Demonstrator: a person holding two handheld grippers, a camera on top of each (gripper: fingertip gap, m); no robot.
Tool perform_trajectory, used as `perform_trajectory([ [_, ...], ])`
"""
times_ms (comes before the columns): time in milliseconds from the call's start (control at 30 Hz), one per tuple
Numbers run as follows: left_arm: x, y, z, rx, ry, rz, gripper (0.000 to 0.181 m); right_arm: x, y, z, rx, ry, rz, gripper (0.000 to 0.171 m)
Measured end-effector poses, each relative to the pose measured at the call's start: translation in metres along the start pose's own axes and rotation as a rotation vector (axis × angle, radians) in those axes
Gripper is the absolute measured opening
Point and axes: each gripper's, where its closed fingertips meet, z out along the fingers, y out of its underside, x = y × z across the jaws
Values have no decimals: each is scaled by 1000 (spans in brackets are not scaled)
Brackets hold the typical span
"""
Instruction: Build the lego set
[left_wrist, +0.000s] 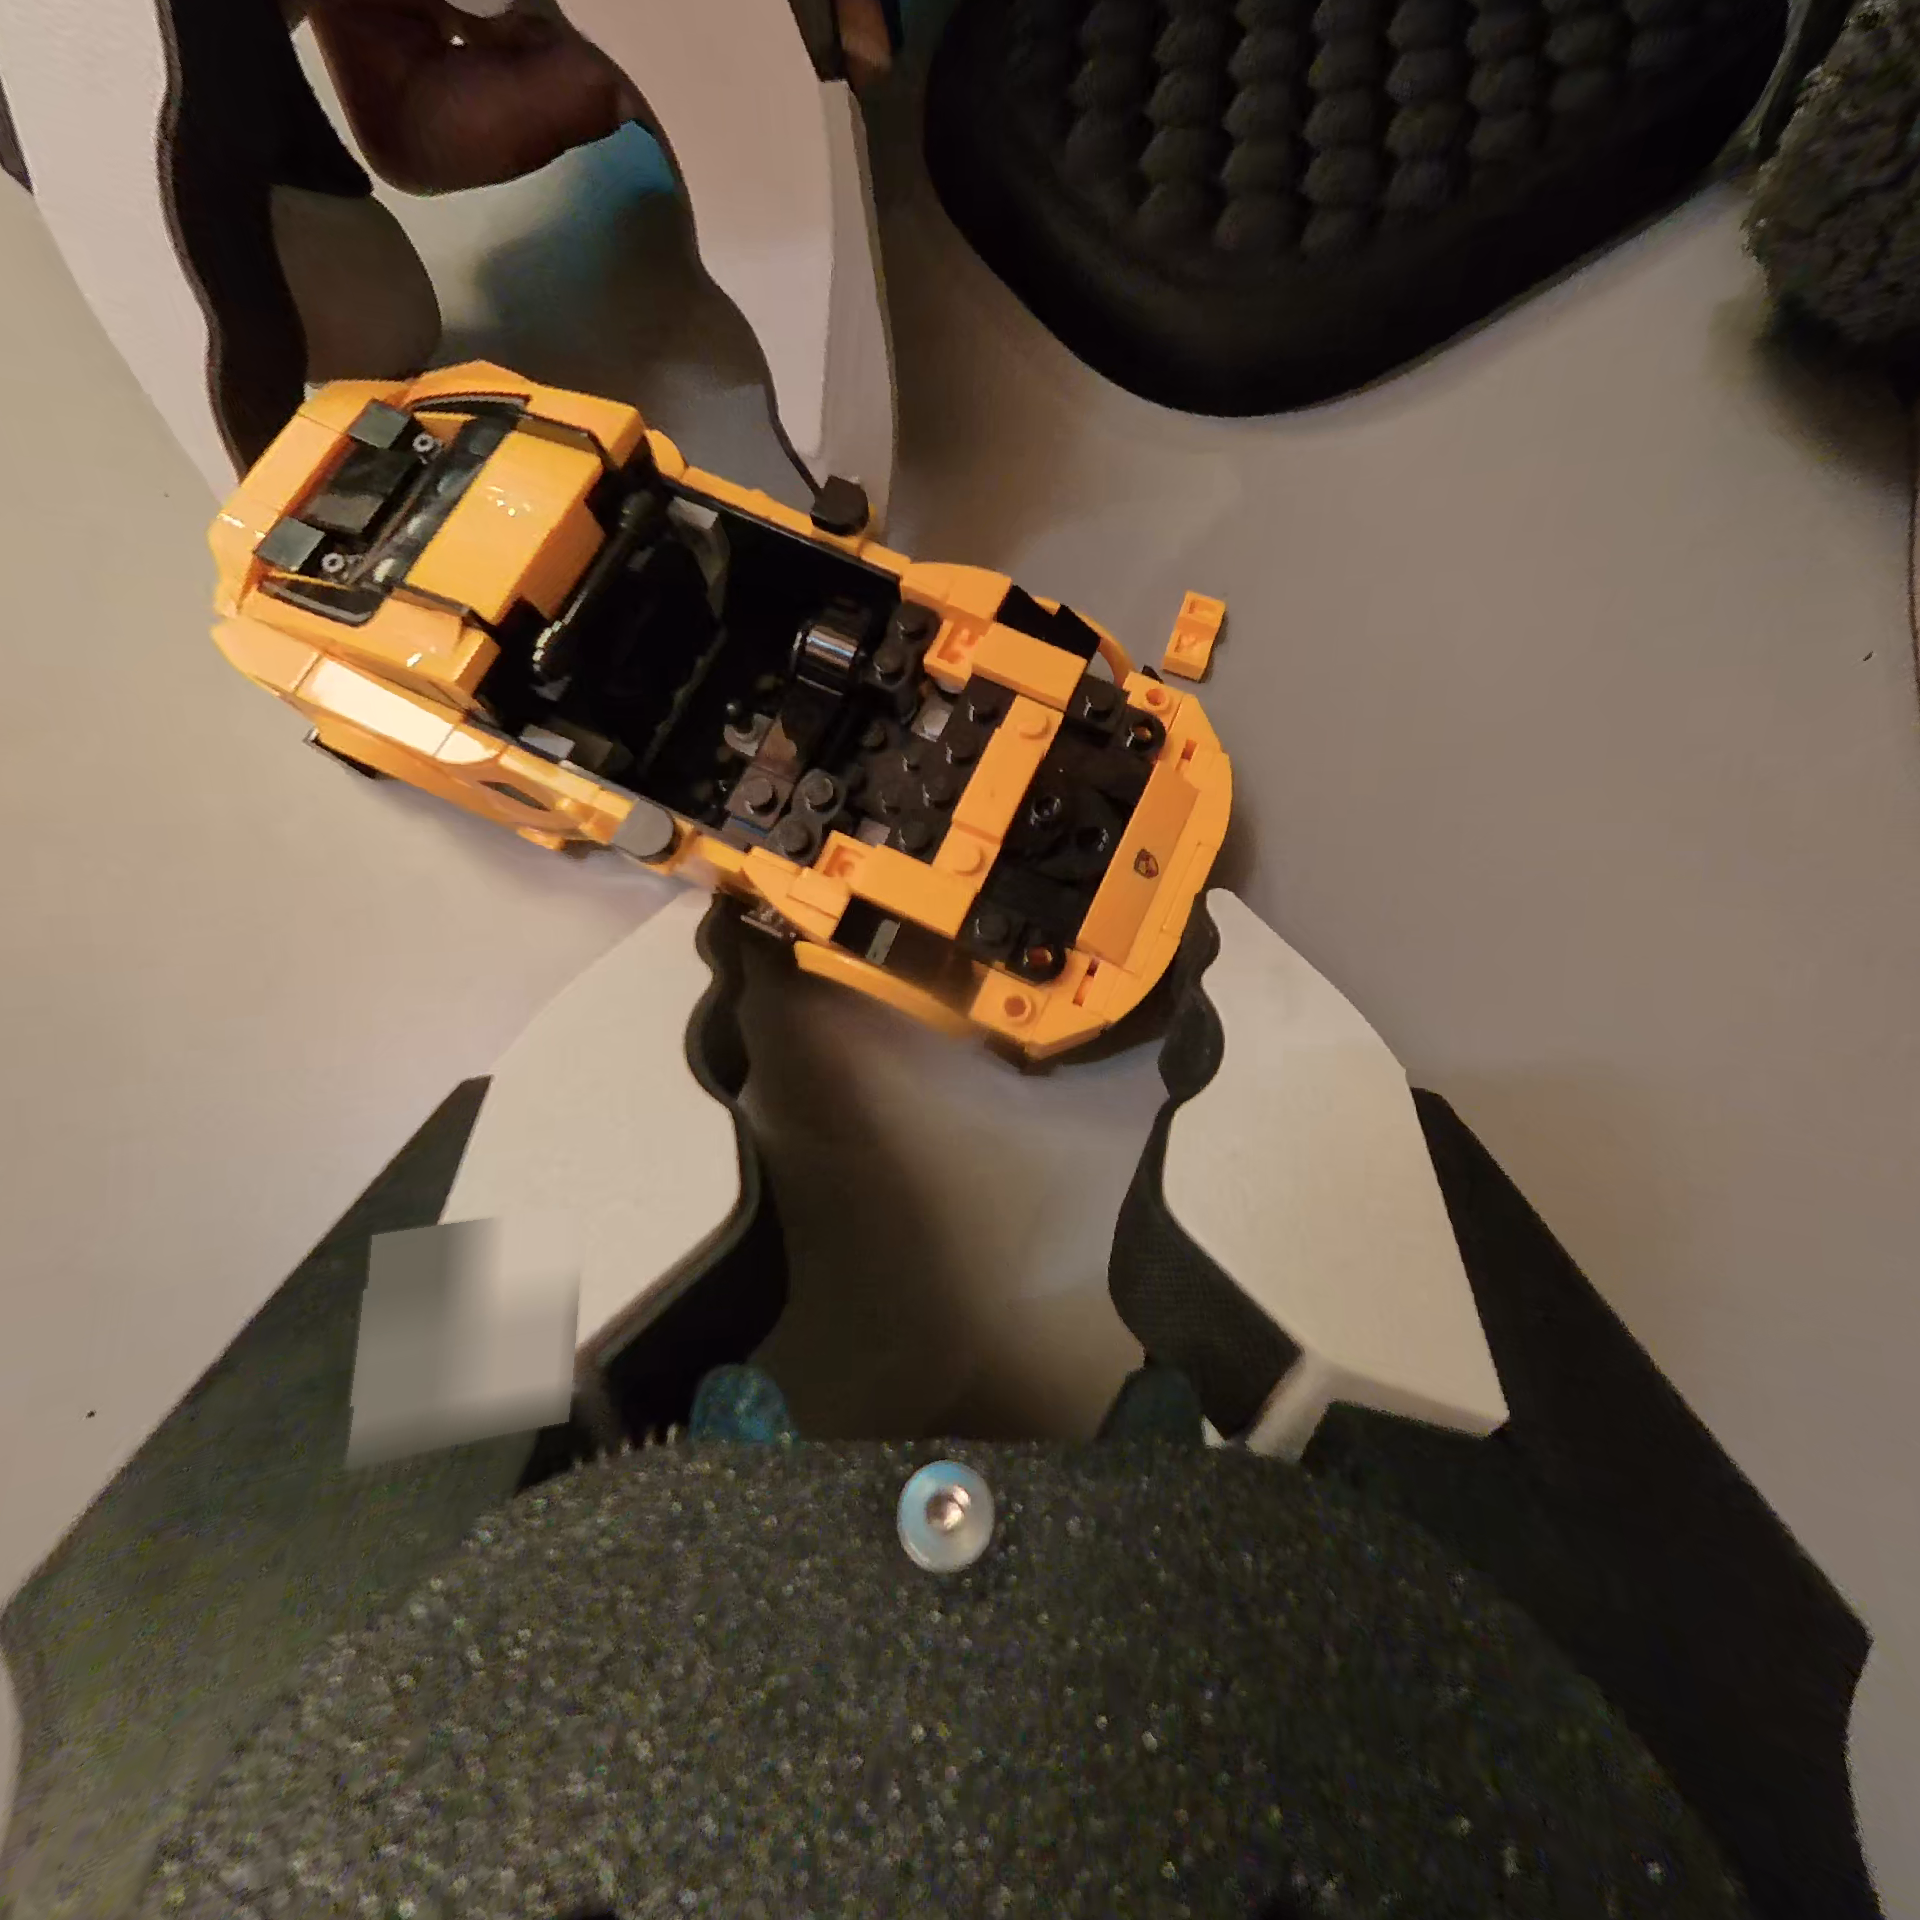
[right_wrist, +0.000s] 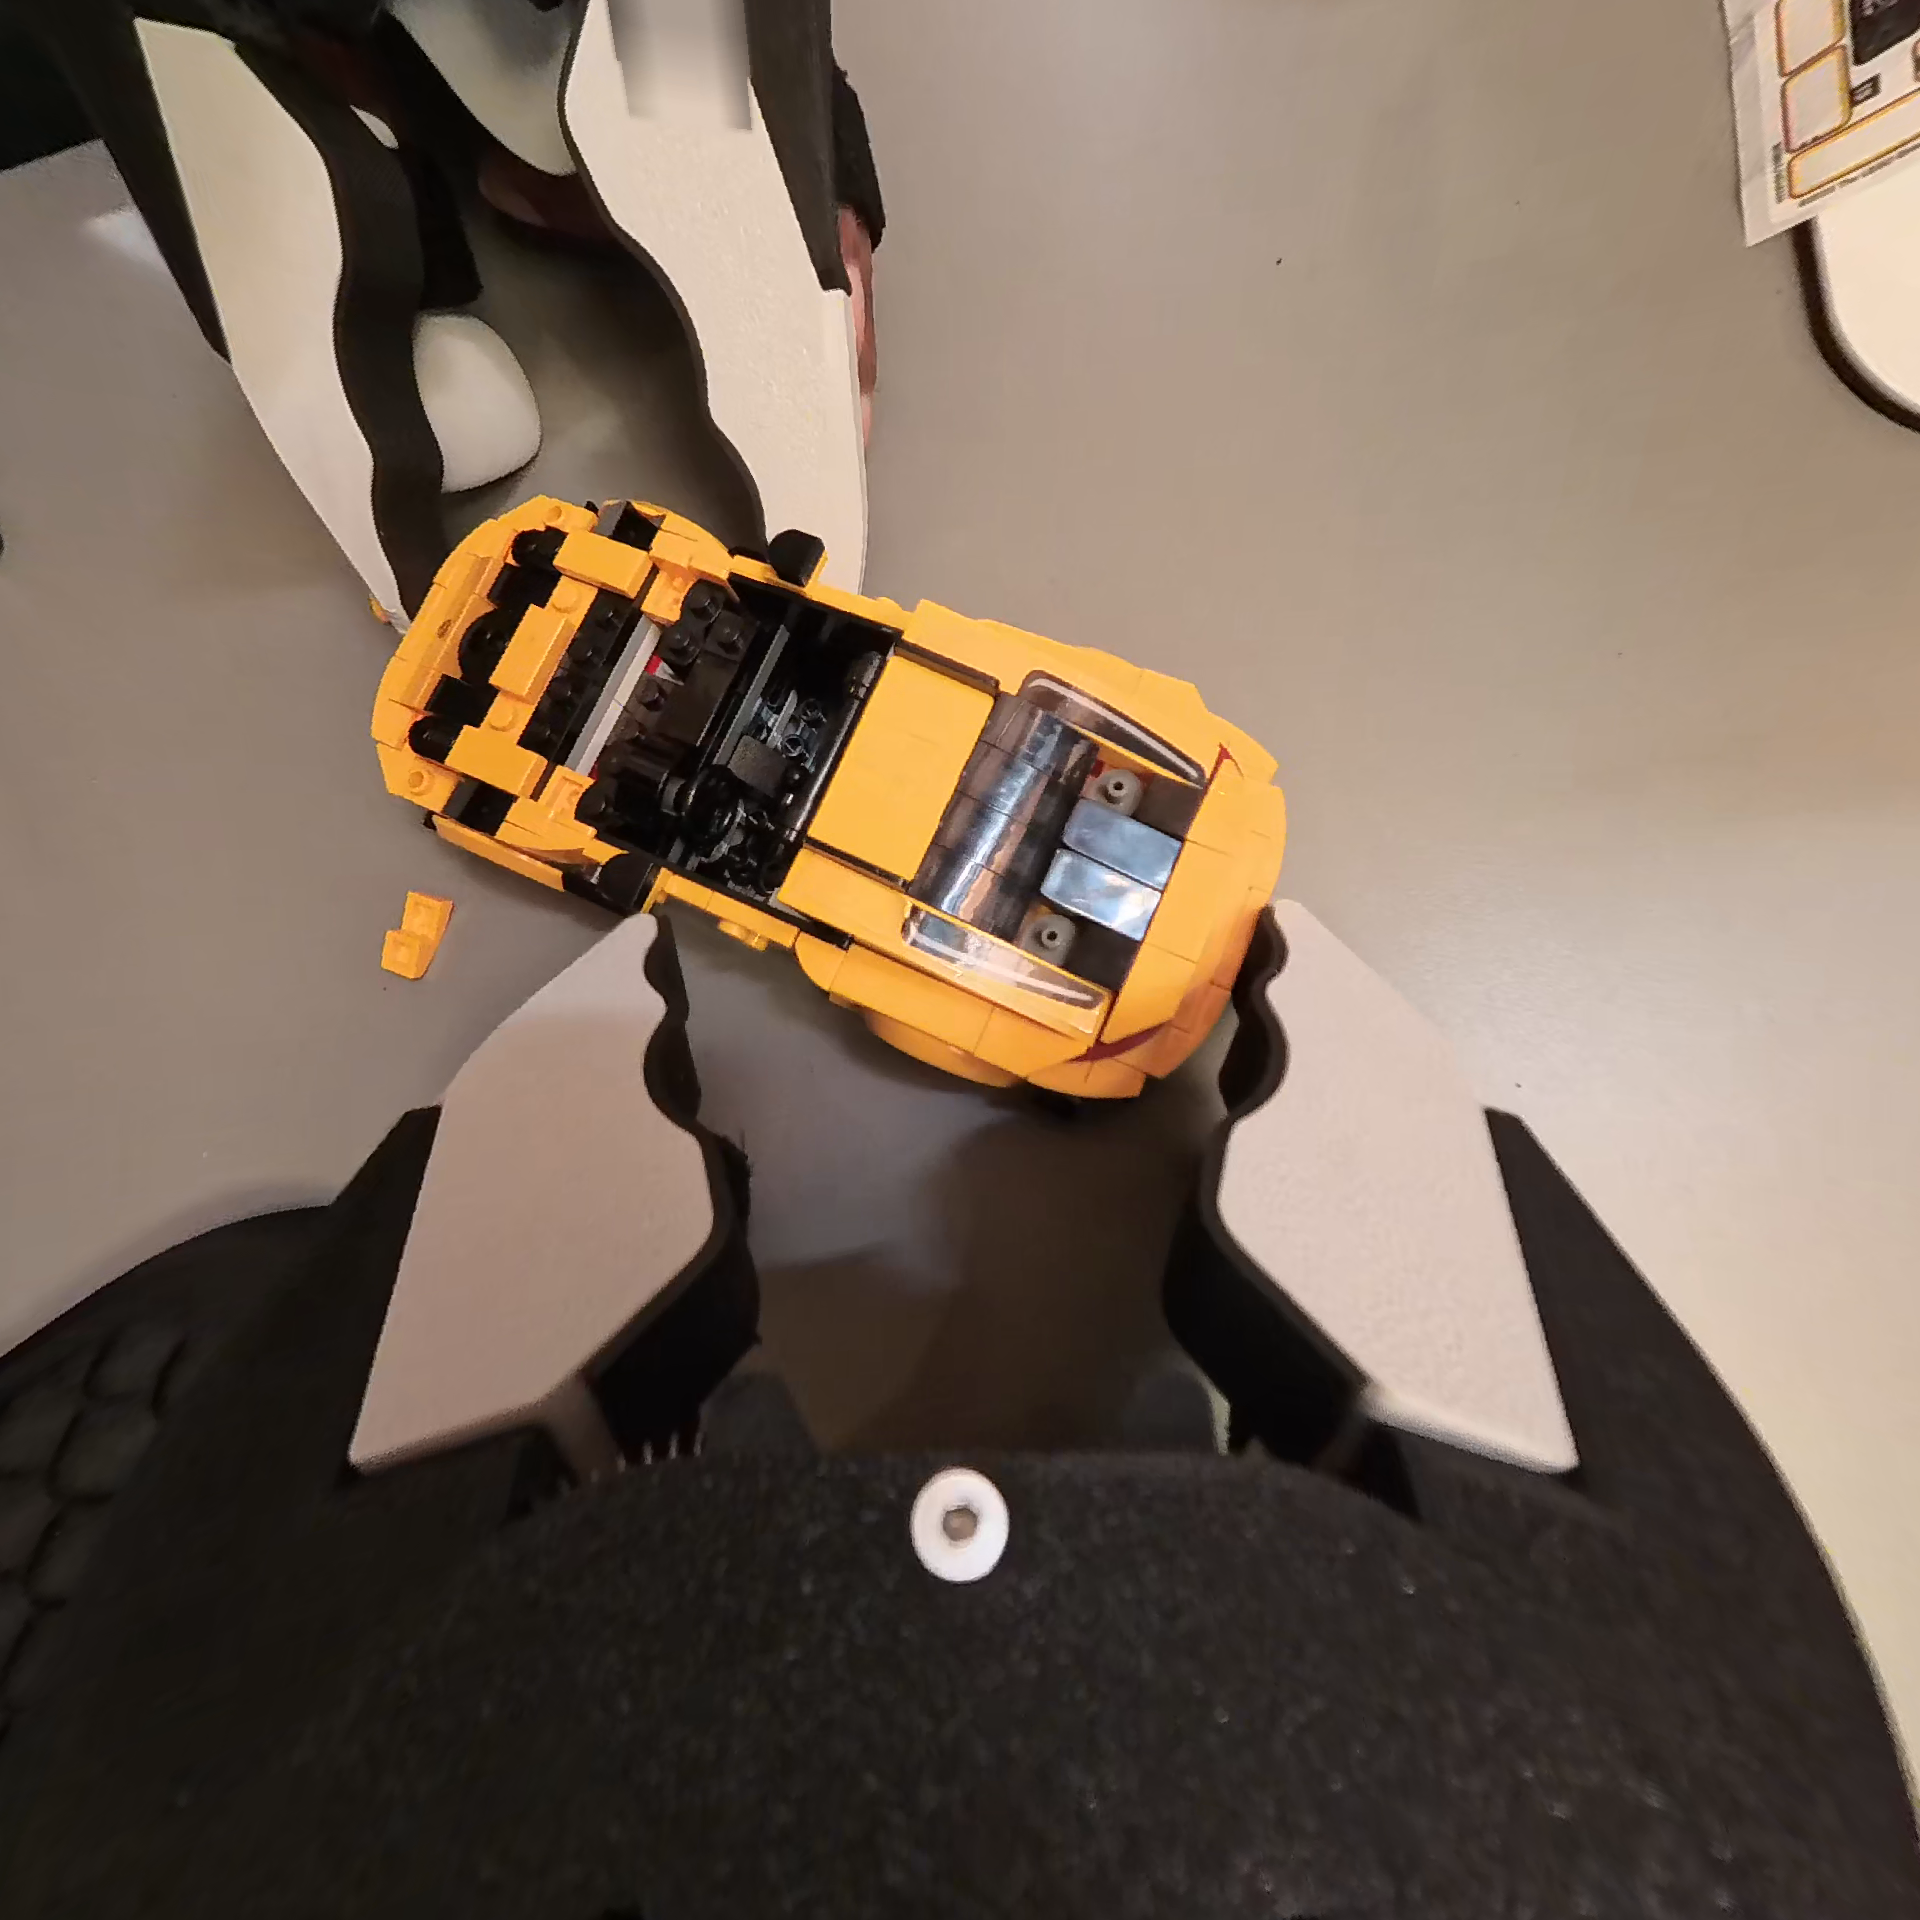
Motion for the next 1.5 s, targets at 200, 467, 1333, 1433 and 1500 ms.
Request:
perform_trajectory([
  [200, 0, 0, 0, 0, -4, 2, 79, 3, 0, 0, 0, 25, 5, 98],
  [467, -2, 4, -5, -27, -81, -33, 108, 3, -5, -4, 65, -3, 12, 107],
  [1333, -28, 45, -52, -182, -326, -302, 63, -37, 19, -16, 15, 143, 57, 91],
  [1433, -39, 55, -62, -154, -318, -348, 63, -38, 14, -8, -21, 180, 36, 92],
  [1500, -38, 56, -66, -127, -331, -346, 63, -37, 11, -6, -26, 182, 27, 90],
])
